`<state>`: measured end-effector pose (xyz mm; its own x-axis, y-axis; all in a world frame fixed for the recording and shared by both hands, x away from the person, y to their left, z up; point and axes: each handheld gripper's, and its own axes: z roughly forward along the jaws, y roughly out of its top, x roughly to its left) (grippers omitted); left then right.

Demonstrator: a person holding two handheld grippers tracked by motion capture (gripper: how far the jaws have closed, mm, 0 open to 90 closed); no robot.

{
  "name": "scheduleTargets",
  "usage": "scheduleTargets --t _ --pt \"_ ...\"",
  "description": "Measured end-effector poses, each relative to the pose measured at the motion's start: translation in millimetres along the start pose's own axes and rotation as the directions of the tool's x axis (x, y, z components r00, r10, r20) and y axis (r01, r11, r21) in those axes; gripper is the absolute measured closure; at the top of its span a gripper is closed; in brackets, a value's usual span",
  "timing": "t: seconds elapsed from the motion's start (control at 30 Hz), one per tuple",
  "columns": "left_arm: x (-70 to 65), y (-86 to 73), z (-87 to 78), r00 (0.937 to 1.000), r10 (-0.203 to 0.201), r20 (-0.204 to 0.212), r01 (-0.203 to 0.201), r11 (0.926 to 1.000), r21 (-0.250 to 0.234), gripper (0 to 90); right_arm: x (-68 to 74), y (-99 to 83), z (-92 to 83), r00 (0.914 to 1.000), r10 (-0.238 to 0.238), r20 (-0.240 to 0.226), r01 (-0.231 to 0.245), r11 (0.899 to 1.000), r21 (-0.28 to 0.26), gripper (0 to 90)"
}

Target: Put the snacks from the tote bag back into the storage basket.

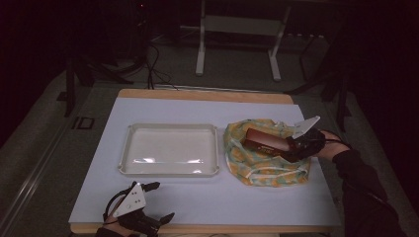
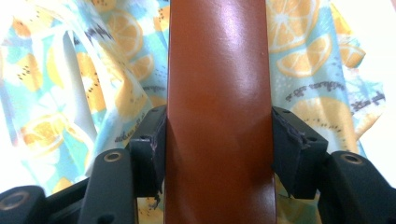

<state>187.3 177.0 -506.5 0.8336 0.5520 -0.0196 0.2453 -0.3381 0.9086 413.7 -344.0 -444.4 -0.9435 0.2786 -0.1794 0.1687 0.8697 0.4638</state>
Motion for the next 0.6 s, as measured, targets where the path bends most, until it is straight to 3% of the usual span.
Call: scheduleTargets --t 0.6 --pt "-1.1 0.8 0.0 1.0 0.003 0.005 -0.003 1.0 -0.006 0.0 -1.2 11.3 -24.7 0.9989 -0.028 0.038 0.028 1.0 -0.008 42.7"
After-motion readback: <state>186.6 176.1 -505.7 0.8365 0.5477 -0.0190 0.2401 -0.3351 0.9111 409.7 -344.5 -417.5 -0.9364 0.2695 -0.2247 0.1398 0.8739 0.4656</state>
